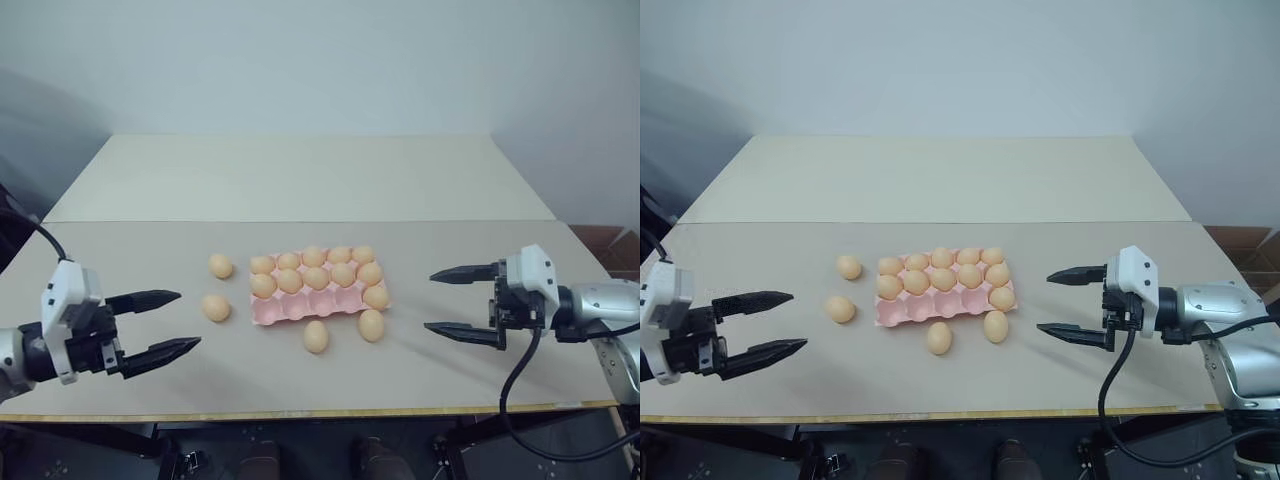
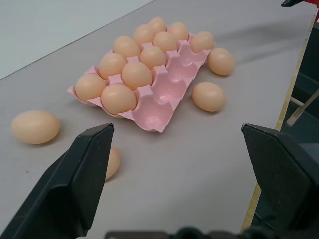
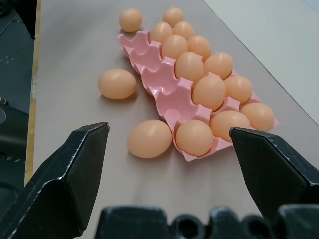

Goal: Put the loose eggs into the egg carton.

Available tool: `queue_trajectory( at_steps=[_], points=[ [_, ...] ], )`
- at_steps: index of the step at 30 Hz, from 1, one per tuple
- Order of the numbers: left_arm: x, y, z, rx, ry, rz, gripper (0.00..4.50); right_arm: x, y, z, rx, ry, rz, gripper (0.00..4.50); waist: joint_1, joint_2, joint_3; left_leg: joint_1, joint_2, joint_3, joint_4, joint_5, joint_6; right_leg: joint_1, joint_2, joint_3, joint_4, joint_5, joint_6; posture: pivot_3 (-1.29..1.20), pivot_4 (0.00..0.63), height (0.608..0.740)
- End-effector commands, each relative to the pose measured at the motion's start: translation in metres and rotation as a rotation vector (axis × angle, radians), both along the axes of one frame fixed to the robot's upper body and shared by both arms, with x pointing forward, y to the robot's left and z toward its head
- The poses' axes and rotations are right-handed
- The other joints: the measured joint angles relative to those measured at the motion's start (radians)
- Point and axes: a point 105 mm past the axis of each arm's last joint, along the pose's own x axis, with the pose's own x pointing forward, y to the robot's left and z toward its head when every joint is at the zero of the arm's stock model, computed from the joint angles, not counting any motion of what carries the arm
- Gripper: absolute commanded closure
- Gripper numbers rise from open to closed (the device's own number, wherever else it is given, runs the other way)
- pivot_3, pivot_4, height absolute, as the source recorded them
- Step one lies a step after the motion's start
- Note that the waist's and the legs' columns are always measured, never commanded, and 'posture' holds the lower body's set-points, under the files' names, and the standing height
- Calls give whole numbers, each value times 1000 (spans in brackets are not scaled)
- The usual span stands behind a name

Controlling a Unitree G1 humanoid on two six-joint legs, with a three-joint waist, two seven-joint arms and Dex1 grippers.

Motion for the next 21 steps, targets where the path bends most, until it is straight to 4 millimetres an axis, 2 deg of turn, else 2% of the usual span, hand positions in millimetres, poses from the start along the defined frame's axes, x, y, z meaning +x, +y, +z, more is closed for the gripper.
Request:
queue_trajectory(
  at_steps=[1,17,21],
  points=[
    [-1,1,6,3,-26,-3,32,-3,2,12,-7,-38,9,0,0,0,0,0,0,0,0,0,0,0,0,0,0,0,0,0,150,740],
    [1,-4,4,15,-13,-76,32,-6,-2,18,-33,-43,-15,0,0,0,0,0,0,0,0,0,0,0,0,0,0,0,0,0,150,740],
    [3,-6,4,4,-19,-92,32,-13,1,13,-40,-31,-10,0,1,0,0,0,0,0,0,0,0,0,0,0,0,0,0,0,150,740]
  ],
)
